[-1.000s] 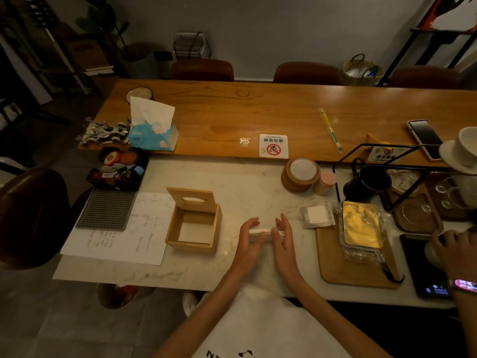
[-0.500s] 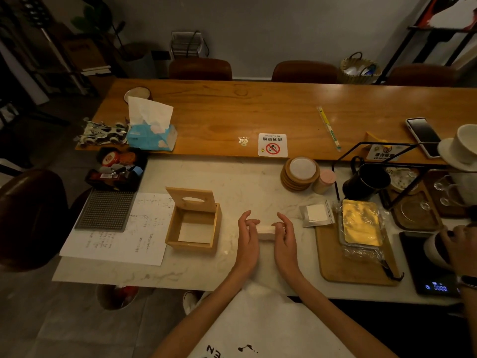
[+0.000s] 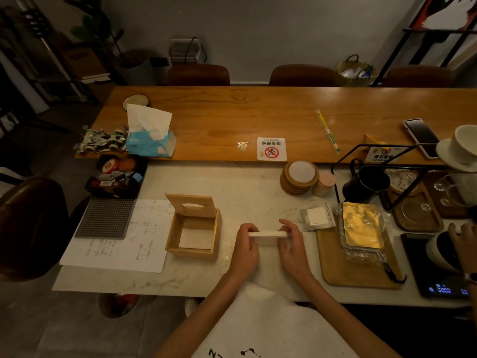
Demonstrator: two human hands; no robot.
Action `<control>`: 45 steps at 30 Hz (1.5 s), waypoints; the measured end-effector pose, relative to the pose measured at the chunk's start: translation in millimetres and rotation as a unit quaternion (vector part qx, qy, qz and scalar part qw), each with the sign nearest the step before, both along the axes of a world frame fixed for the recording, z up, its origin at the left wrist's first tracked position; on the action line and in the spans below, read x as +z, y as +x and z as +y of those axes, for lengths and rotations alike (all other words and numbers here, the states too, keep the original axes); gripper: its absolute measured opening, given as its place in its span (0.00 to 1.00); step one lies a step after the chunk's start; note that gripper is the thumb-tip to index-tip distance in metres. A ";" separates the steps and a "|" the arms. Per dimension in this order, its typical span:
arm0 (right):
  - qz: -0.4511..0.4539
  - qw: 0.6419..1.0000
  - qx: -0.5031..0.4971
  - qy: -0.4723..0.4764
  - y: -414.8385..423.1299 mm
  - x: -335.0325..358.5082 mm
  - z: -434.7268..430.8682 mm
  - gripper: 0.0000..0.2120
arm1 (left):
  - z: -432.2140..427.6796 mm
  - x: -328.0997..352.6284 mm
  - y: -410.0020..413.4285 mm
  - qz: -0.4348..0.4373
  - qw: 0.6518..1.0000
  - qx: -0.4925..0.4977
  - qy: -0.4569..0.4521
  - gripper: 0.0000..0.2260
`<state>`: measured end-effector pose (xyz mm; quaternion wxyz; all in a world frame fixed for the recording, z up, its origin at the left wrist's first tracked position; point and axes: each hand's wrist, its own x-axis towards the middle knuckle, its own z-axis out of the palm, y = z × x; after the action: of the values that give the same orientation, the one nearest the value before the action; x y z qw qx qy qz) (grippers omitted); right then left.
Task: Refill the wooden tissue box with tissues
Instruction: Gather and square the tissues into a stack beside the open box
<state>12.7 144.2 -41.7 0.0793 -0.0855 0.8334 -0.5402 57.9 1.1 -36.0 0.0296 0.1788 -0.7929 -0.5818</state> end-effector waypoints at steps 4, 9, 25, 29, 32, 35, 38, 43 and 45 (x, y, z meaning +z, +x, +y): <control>0.011 0.999 0.036 0.017 -7.0 -4.4 12.0 0.27 | -4.1 -2.1 -0.8 -0.011 1.000 -0.028 -0.003 0.11; -0.028 0.997 0.068 -0.007 -18.7 8.1 17.3 0.18 | -8.8 -6.8 -0.2 -0.015 0.999 0.019 0.043 0.11; -0.113 0.892 0.377 0.223 -49.1 119.0 -43.2 0.06 | -67.9 101.7 39.4 -0.015 0.997 0.007 0.081 0.11; -0.181 0.895 0.386 0.131 -26.6 132.2 -83.3 0.06 | -114.5 118.9 58.6 -0.023 0.995 0.020 0.096 0.11; -0.200 0.908 0.357 0.089 -13.3 123.4 -98.7 0.06 | -140.0 121.0 64.2 -0.005 0.993 0.058 0.102 0.08; -0.364 0.889 0.246 -0.127 -7.8 103.5 -93.6 0.17 | -173.4 107.3 61.7 -0.008 0.983 0.172 0.056 0.10; -0.478 0.806 0.087 -0.339 2.9 78.8 -83.9 0.22 | -202.3 88.7 57.2 -0.135 0.979 0.125 0.089 0.17; -0.402 0.878 0.156 -0.210 1.3 104.1 -88.7 0.23 | -225.6 74.2 53.9 -0.199 0.969 -0.006 0.144 0.21; -0.286 0.923 0.255 -0.029 -6.2 136.4 -115.3 0.17 | -233.9 73.8 50.1 -0.206 0.962 -0.011 0.179 0.19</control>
<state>6.5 28.9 94.8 0.4471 -0.1393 0.7093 -0.5268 108.0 -232.8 37.8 -0.1736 0.2884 -0.6668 -0.6648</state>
